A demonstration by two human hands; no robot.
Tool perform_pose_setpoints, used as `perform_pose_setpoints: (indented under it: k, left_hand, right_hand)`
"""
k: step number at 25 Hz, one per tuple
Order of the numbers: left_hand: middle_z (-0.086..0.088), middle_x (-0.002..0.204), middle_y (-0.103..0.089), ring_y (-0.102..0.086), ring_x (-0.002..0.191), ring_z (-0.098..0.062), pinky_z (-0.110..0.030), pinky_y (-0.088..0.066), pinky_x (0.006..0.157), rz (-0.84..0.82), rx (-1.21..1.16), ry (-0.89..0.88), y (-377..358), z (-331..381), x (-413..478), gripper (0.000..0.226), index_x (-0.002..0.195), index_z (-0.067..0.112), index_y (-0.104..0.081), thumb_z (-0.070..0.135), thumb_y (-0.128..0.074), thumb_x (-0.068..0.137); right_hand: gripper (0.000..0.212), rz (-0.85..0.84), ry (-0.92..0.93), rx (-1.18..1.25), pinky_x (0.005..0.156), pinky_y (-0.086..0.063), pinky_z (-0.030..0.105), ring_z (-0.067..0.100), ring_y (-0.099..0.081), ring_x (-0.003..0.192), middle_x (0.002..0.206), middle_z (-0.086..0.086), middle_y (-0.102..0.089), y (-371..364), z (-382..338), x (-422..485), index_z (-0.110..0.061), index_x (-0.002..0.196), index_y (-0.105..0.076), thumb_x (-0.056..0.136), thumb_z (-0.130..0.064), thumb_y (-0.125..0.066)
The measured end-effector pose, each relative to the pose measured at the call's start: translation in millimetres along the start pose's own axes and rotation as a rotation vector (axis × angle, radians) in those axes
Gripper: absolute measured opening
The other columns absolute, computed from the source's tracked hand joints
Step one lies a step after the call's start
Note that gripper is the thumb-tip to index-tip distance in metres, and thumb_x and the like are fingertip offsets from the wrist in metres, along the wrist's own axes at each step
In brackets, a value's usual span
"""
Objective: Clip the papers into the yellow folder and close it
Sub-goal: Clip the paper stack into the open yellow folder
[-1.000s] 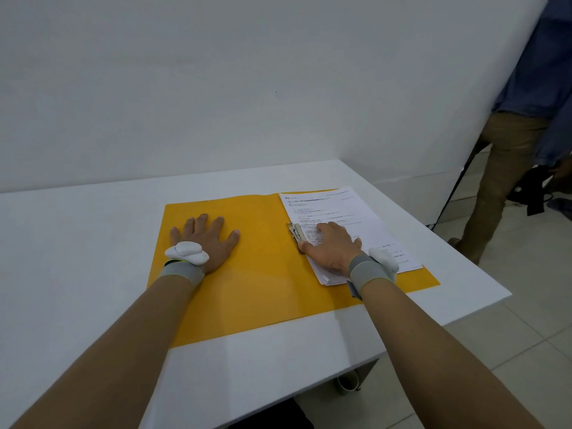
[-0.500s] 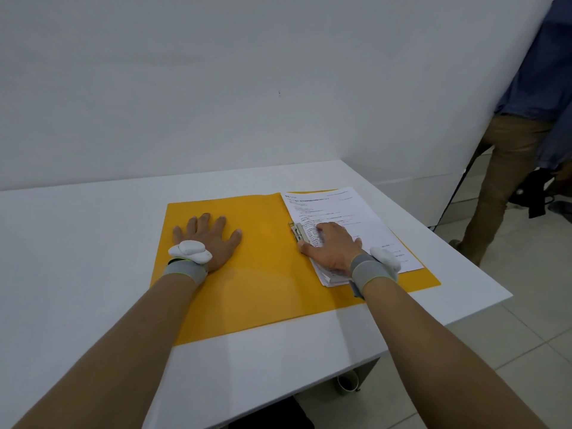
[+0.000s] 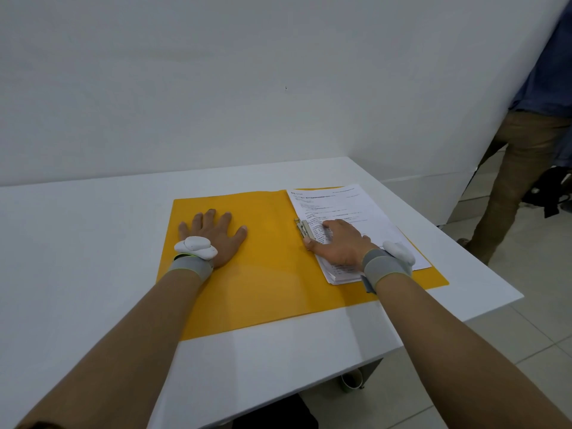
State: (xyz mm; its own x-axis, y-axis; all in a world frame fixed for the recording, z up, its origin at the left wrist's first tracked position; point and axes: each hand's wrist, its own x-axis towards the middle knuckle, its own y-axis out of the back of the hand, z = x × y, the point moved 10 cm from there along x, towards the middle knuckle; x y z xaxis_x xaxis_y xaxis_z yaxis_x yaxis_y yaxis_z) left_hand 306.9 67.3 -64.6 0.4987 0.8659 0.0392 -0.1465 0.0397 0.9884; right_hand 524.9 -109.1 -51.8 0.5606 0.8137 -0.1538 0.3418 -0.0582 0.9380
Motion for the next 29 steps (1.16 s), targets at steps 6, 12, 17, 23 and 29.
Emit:
perform_pose_setpoints:
  k: [6,12,17,23,29]
  left_hand:
    - [0.000,0.161,-0.013,-0.009,0.148,-0.030,-0.058,-0.007,0.116,-0.002,0.001,-0.002,-0.4,-0.3,1.1,0.073,0.148,0.036,-0.021,0.073,-0.016,0.085]
    - [0.000,0.161,-0.013,-0.008,0.148,-0.030,-0.059,-0.007,0.116,-0.004,0.010,-0.007,0.8,0.7,0.3,0.074,0.148,0.035,-0.020,0.073,-0.015,0.085]
    - [0.000,0.161,-0.013,-0.008,0.148,-0.031,-0.060,-0.006,0.116,-0.018,0.008,-0.009,0.1,1.1,0.7,0.074,0.149,0.034,-0.019,0.073,-0.015,0.086]
    - [-0.001,0.161,-0.011,-0.007,0.149,-0.031,-0.061,-0.005,0.116,-0.026,0.007,-0.010,-1.3,2.0,0.2,0.074,0.150,0.034,-0.017,0.072,-0.015,0.087]
    - [-0.001,0.161,-0.012,-0.007,0.148,-0.031,-0.060,-0.006,0.115,-0.015,0.016,-0.012,-0.4,2.0,0.5,0.074,0.150,0.033,-0.018,0.072,-0.015,0.087]
  right_hand:
    - [0.082,0.020,-0.039,-0.066,0.115,-0.012,0.061,0.032,-0.015,0.148,0.161,0.001,-0.019,-2.3,5.1,-1.5,-0.029,0.151,-0.026,0.085,-0.077,-0.026]
    - [0.072,0.087,-0.110,-0.094,0.114,0.007,0.063,0.030,0.004,0.151,0.165,-0.002,-0.003,-7.5,13.0,-7.6,-0.037,0.153,-0.016,0.089,-0.072,-0.016]
    - [0.075,0.119,-0.120,-0.110,0.114,0.008,0.064,0.030,0.003,0.151,0.165,-0.001,-0.005,-6.4,10.8,-6.2,-0.034,0.153,-0.017,0.088,-0.072,-0.017]
    - [0.079,0.087,-0.111,-0.071,0.114,0.004,0.064,0.030,0.001,0.151,0.165,0.000,-0.006,-6.0,10.5,-5.3,-0.033,0.153,-0.018,0.087,-0.075,-0.019]
    - [0.079,0.132,-0.099,-0.095,0.114,0.003,0.066,0.030,-0.005,0.151,0.164,0.001,-0.010,-6.2,7.1,-7.7,-0.033,0.151,-0.024,0.085,-0.077,-0.023]
